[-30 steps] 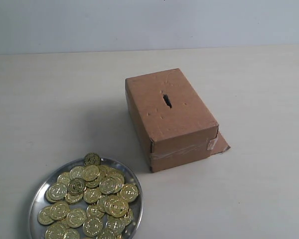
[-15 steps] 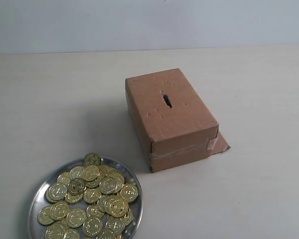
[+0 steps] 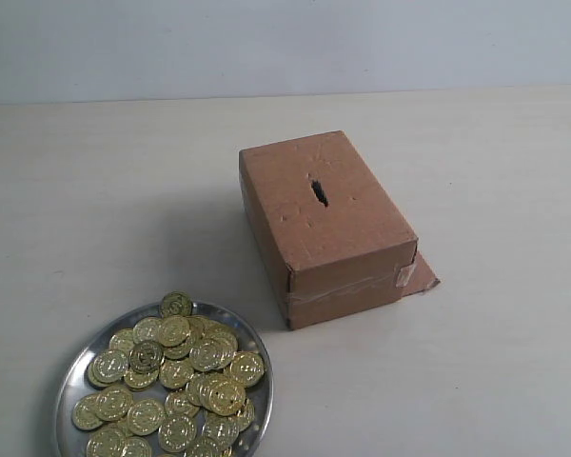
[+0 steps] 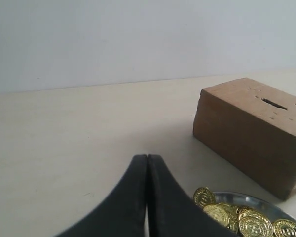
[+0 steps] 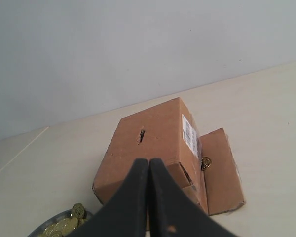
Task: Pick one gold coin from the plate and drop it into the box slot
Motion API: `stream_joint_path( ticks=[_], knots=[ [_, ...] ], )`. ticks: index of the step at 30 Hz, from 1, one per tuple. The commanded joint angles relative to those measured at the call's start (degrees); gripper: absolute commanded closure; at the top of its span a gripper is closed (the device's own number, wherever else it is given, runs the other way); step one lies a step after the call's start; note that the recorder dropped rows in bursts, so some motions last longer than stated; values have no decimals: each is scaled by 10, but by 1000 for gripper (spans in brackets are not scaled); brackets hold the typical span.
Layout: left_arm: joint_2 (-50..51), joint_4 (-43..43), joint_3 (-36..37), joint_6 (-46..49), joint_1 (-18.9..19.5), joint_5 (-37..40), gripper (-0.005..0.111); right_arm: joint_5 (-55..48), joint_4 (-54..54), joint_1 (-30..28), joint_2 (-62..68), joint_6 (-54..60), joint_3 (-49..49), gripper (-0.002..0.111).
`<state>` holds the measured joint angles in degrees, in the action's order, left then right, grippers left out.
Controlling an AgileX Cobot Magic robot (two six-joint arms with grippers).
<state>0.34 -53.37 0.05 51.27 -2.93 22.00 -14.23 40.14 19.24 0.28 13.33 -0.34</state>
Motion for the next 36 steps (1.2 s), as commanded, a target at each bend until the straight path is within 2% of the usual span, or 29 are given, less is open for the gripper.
stream_joint_path(
  ticks=[1, 6, 10, 13, 17, 20, 24, 36],
  knots=[
    [-3, 1, -1, -12, 0, 2, 107, -2, 0, 0, -3, 0, 3, 108],
    [-3, 1, -1, -18, -8, -1, 107, -2, 0, 0, -3, 0, 3, 108],
    [-3, 25, -1, -76, -20, -31, 107, -2, 0, 0, -3, 0, 3, 108],
    [-3, 109, -1, -192, -22, -59, 107, -2, 0, 0, -3, 0, 3, 108],
    [-3, 302, -1, -421, -22, -75, 107, -2, 0, 0, -3, 0, 3, 108],
    [-3, 415, -1, -524, -22, -62, 107, -2, 0, 0, -3, 0, 3, 108],
    [-3, 468, -1, -536, -22, -20, 107, -2, 0, 0, -3, 0, 3, 108],
    [-3, 486, -1, -532, -3, -17, 107, -2, 0, 0, -3, 0, 3, 108]
  ],
)
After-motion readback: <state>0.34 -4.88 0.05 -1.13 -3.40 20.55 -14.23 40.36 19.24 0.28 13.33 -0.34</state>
